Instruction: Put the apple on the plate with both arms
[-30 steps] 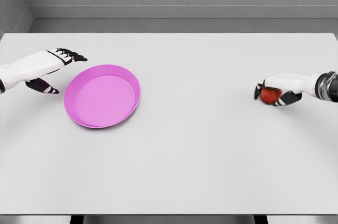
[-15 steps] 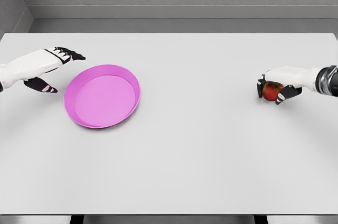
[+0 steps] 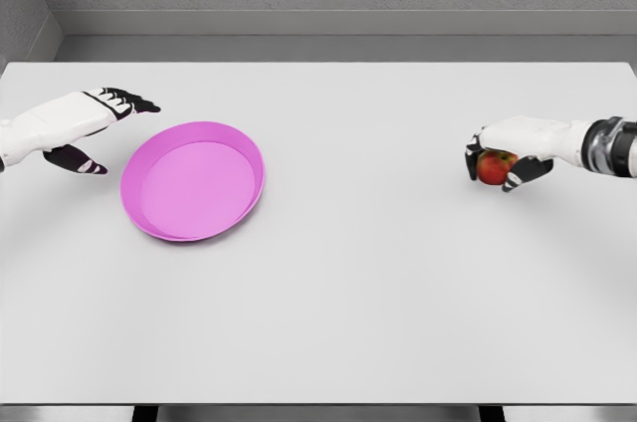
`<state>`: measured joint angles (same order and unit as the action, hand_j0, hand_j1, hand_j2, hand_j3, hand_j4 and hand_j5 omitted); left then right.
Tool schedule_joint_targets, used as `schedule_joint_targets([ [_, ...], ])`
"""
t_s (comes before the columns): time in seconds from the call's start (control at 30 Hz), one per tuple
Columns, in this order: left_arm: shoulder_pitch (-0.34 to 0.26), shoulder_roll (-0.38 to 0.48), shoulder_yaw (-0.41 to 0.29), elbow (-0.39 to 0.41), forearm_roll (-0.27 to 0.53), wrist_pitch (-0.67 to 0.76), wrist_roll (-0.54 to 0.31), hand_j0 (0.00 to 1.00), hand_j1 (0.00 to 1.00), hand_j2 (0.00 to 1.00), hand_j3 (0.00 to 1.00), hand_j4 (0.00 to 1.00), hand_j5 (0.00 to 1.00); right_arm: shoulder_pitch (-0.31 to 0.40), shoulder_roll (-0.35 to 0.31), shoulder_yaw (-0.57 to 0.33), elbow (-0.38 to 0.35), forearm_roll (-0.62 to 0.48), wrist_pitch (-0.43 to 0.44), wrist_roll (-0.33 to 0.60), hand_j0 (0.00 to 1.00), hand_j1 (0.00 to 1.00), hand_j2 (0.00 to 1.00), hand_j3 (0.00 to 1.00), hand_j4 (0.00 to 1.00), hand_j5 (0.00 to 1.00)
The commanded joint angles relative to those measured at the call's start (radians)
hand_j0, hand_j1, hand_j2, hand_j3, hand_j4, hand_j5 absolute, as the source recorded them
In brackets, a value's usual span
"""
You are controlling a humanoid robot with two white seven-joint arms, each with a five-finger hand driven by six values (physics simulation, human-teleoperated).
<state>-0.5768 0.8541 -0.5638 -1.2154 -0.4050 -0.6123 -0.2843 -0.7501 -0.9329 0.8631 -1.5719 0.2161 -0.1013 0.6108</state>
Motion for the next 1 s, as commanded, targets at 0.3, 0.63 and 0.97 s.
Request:
schedule_joint_targets([
  [0.3, 0.0, 0.002, 0.001, -0.003, 0.008, 0.001, 0.001, 1.0, 1.0, 1.0, 1.0, 1.0, 1.0, -0.008, 0.063, -0.002, -0.106, -0.003, 0.0, -0.002, 0.36, 0.36, 0.36, 0.36, 0.36, 0.36],
  [0.63, 0.0, 0.0, 0.002, -0.003, 0.003, 0.001, -0.001, 1.0, 1.0, 1.0, 1.0, 1.0, 1.0, -0.009, 0.17, 0.005, -0.138, -0.003, 0.002, 0.0, 0.36, 0.36, 0.36, 0.36, 0.36, 0.36],
  [0.97, 0.0, 0.0, 0.001, -0.003, 0.003, 0.001, -0.001, 1.0, 1.0, 1.0, 1.0, 1.0, 1.0, -0.021, 0.218, 0.017, -0.137, -0.003, 0.002, 0.0, 0.36, 0.36, 0.36, 0.36, 0.36, 0.36],
])
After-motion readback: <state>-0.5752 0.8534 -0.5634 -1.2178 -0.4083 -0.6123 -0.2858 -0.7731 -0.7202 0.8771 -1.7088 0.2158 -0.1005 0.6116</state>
